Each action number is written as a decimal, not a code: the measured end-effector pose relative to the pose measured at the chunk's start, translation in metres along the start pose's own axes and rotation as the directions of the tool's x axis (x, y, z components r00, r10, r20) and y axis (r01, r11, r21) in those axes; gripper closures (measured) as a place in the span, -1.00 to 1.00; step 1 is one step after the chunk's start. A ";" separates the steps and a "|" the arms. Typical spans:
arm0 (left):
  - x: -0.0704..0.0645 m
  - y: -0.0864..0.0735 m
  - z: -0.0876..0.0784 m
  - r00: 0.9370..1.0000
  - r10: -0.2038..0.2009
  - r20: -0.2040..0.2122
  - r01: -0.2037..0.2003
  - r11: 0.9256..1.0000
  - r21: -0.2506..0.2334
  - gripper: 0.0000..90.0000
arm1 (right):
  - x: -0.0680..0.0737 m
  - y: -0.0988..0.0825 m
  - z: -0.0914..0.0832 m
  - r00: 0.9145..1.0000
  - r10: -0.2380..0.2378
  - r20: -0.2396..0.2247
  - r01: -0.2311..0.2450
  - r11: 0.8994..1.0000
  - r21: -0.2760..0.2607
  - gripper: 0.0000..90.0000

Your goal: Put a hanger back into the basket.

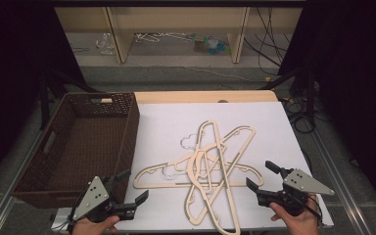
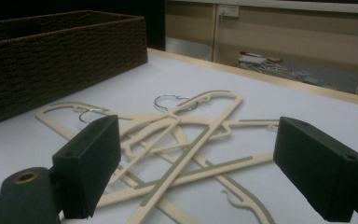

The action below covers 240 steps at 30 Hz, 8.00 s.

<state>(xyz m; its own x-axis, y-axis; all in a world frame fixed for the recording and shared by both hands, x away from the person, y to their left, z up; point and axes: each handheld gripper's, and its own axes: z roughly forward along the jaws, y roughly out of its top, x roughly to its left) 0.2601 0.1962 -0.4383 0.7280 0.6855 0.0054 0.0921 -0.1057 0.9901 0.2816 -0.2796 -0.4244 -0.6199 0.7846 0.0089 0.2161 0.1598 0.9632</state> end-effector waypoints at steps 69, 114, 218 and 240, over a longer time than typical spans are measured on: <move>-0.005 0.000 0.005 0.999 0.024 0.033 -0.025 0.999 0.021 -0.64 | 0.043 -0.016 0.087 0.984 -0.042 -0.172 0.160 0.631 0.759 0.30; -0.025 -0.005 0.055 0.975 0.136 0.175 -0.168 0.969 0.181 -0.57 | -0.011 -0.004 0.053 0.975 0.082 -0.205 0.062 0.790 0.611 0.78; -0.087 0.019 0.136 0.420 0.728 0.542 -0.874 0.485 0.026 0.77 | -0.058 -0.004 0.050 0.905 0.167 -0.390 0.152 0.732 0.664 0.74; -0.080 0.072 0.116 0.486 0.738 0.468 -0.843 0.536 0.029 0.91 | -0.086 0.048 0.004 0.977 0.186 -0.105 -0.132 0.913 0.386 -0.33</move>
<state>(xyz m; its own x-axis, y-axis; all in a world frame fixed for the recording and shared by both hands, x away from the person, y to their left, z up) 0.2873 0.0504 -0.3836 0.7394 -0.0817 0.6683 -0.5447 -0.6561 0.5224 0.3487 -0.3369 -0.3799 -0.6450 0.7331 0.2160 0.5702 0.2734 0.7747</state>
